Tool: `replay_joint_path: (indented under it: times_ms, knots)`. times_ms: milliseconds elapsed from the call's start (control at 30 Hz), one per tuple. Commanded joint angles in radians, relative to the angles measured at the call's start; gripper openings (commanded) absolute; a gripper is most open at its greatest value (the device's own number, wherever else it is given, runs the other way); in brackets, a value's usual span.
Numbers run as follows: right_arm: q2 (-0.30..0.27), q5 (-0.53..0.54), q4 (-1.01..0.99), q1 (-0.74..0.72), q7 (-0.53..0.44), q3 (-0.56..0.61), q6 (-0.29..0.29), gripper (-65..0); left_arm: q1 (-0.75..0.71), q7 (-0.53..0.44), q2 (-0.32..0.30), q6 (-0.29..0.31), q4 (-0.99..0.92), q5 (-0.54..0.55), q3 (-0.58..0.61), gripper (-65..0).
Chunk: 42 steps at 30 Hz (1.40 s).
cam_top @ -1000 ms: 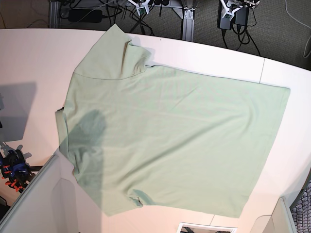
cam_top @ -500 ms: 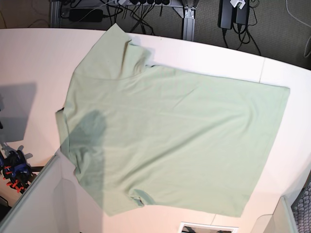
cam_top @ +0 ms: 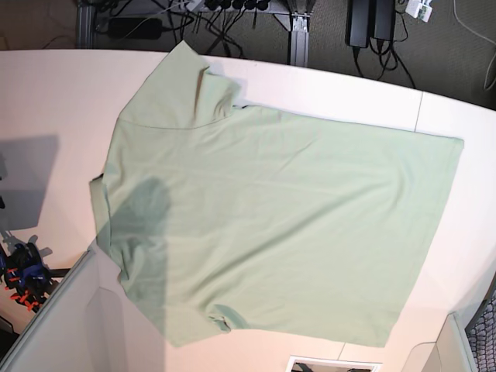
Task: Fold the T-shirt properly
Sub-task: 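Move the right gripper toward the shirt's shoulder corner, then grasp the shoulder corner with the right gripper and the hem corner with the left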
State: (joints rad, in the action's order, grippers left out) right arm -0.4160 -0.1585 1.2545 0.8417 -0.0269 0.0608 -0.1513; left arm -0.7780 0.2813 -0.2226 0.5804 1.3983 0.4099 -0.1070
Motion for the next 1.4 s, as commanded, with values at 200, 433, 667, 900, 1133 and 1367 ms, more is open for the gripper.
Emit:
replay_joint_path:
  times_ms: [200,433,667,900,1133,1367]
  knots:
    - [-0.088,0.002,0.288,0.173,0.009,-0.076,0.000,-53.3,-0.163,0.065,-0.068,0.008,0.381,0.131,-0.171,-53.3]
    - [-0.085,0.090,0.558,0.224,0.058,-0.242,0.010,-53.3,-0.255,0.083,-0.128,0.008,0.619,0.182,-0.287,-35.9]
    - [-0.068,0.291,0.717,0.097,0.177,-0.390,0.026,-51.4,-0.255,0.090,-0.177,0.007,0.645,0.177,-0.299,-30.4]
    - [0.081,0.519,0.652,-0.096,0.258,-0.438,0.097,-26.4,-0.256,0.098,-0.180,0.007,0.645,0.169,-0.299,-30.4]
    - [0.254,0.597,0.581,-0.172,0.301,-0.417,0.094,-26.4,-0.256,0.105,-0.246,0.007,0.645,0.170,-0.299,-30.4]
    - [0.349,0.612,0.555,-0.206,0.306,-0.365,0.048,-26.4,-0.255,0.104,-0.311,-0.008,0.645,0.169,-0.301,-30.4]
